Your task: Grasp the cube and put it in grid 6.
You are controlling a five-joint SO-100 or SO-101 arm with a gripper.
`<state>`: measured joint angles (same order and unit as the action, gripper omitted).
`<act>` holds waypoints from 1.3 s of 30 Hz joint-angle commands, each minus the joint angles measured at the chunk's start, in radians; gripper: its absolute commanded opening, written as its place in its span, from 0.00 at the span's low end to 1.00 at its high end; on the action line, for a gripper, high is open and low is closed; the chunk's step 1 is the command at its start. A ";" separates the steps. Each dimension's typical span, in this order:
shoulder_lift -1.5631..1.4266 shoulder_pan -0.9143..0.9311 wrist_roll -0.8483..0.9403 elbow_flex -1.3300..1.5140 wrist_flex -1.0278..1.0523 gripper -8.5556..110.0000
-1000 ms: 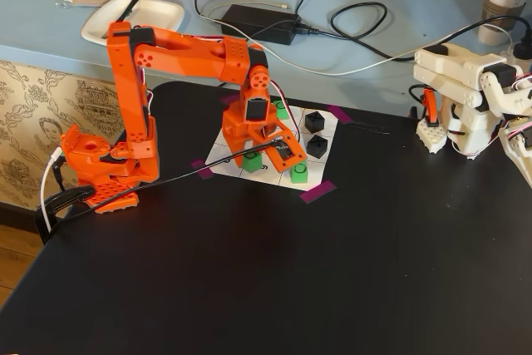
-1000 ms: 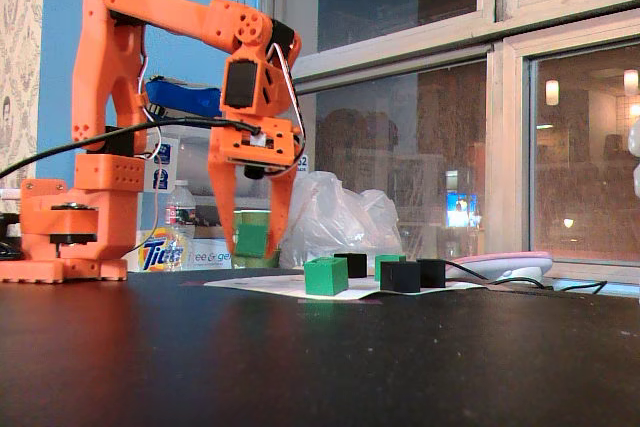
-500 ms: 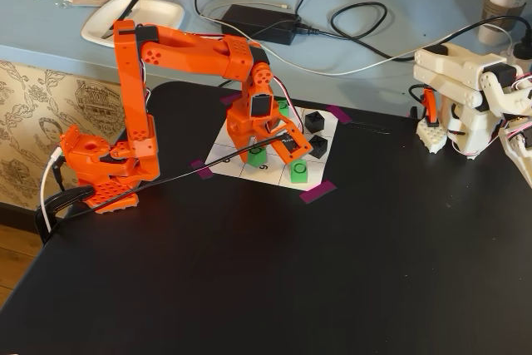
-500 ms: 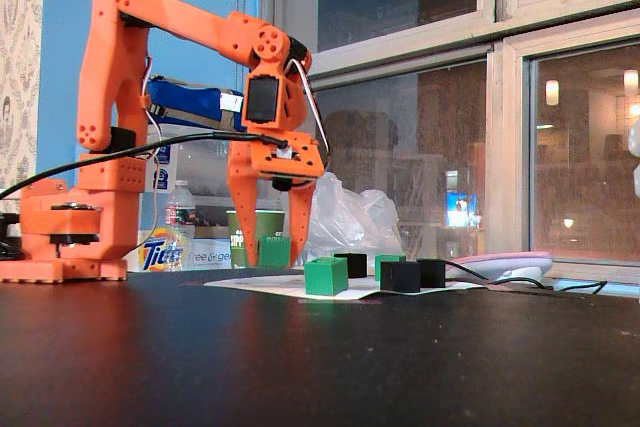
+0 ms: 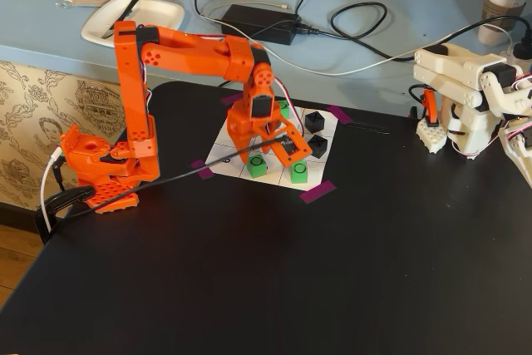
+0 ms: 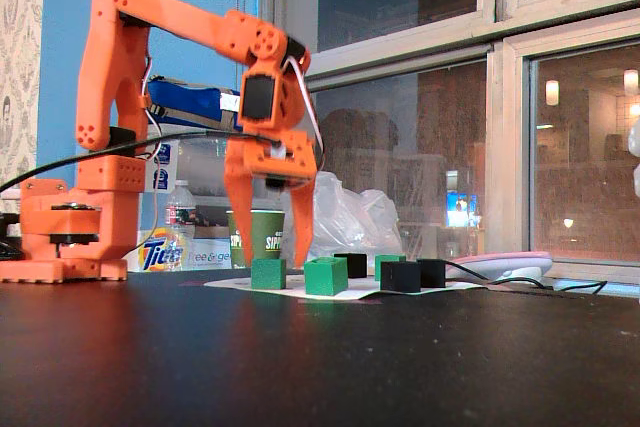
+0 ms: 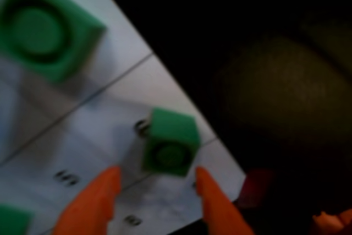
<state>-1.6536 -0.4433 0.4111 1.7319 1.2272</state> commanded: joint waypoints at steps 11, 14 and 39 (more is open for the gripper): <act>-0.540 0.249 -0.080 0.110 0.040 0.07; -0.663 0.442 -0.049 0.239 -0.074 0.07; -1.545 0.626 -0.138 1.336 -0.420 0.07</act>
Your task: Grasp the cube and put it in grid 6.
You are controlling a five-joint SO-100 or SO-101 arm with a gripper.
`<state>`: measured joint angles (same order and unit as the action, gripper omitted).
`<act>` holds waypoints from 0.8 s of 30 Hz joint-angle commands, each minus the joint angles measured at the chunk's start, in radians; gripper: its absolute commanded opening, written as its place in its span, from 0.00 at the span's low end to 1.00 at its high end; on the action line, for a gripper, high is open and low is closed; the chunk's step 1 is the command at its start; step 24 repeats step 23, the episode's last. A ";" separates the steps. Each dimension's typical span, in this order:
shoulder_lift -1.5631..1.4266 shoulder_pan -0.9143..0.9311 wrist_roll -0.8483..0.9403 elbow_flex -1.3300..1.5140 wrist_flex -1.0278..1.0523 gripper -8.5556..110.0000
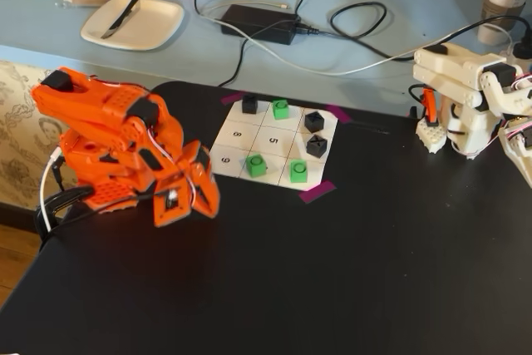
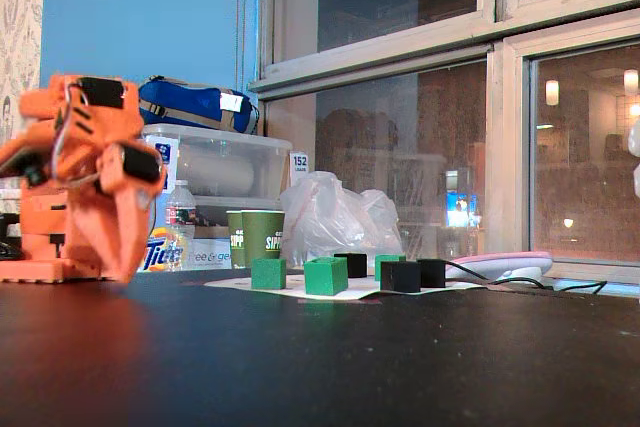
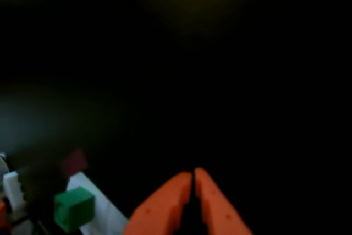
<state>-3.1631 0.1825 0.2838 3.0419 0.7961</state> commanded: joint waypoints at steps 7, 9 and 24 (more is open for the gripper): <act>-0.138 -0.043 0.061 0.055 0.071 0.07; -0.138 -0.052 0.075 0.057 0.074 0.07; -0.138 -0.048 -0.063 0.080 -0.014 0.07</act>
